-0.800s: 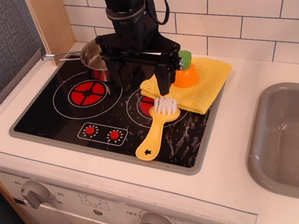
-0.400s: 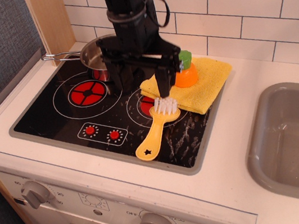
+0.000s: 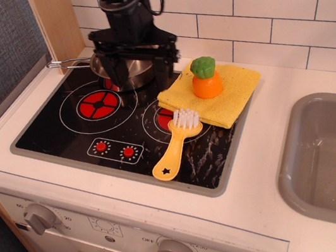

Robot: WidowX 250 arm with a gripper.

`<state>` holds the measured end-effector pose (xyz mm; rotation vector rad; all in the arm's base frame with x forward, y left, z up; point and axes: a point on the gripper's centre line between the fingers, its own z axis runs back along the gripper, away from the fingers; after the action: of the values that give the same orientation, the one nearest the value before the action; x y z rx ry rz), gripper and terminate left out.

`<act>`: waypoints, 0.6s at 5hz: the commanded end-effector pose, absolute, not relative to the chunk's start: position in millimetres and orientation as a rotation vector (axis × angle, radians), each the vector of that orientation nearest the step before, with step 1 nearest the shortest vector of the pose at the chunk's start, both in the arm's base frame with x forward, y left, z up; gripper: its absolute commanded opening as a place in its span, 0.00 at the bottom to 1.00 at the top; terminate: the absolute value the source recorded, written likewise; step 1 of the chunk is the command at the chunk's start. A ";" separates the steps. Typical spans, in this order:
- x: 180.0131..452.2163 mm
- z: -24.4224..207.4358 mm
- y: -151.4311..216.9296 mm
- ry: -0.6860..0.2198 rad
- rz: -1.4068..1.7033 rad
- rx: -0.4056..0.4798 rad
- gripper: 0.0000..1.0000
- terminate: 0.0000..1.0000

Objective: Move the pot to the lower right corner

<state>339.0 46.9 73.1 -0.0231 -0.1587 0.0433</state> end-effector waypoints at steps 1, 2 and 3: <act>385.7 92.6 67.9 -0.215 0.043 0.050 1.00 0.00; 416.1 85.2 68.2 -0.199 0.019 0.084 1.00 0.00; 431.1 68.9 73.3 -0.167 0.016 0.096 1.00 0.00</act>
<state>424.2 71.0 43.5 0.0805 -0.0970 0.0166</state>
